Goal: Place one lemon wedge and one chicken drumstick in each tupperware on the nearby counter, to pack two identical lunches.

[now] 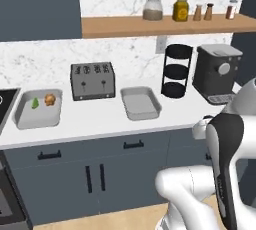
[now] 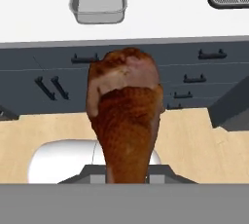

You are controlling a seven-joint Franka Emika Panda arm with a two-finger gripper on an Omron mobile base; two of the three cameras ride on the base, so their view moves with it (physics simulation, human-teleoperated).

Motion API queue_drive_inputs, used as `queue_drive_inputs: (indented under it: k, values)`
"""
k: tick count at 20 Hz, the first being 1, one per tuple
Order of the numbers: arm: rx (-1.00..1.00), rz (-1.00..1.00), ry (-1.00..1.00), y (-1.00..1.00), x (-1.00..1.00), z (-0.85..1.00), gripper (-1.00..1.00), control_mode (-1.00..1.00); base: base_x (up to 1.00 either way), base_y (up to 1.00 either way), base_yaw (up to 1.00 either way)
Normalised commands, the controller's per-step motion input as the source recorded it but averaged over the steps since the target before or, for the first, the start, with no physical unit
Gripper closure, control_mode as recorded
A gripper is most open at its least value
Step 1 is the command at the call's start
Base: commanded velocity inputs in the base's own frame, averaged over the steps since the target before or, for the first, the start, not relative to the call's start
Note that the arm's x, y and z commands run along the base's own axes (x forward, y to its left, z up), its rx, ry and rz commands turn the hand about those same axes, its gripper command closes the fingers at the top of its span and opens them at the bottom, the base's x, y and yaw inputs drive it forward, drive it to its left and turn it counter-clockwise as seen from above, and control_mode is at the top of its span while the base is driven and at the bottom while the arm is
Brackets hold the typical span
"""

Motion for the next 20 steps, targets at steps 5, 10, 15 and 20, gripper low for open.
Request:
queue_drive_inputs:
  k: [5,10,15,20]
  values:
    - [0.00,0.00,0.00,0.00,0.00,0.00,1.00,1.00,0.79,0.37,-0.01]
    - [0.00,0.00,0.00,0.00,0.00,0.00,1.00,1.00,0.66,0.07,0.00]
    - [0.00,0.00,0.00,0.00,0.00,0.00,1.00,1.00,0.62,0.28,-0.01]
    - [0.00,0.00,0.00,0.00,0.00,0.00,1.00,1.00,0.50,0.37,-0.02]
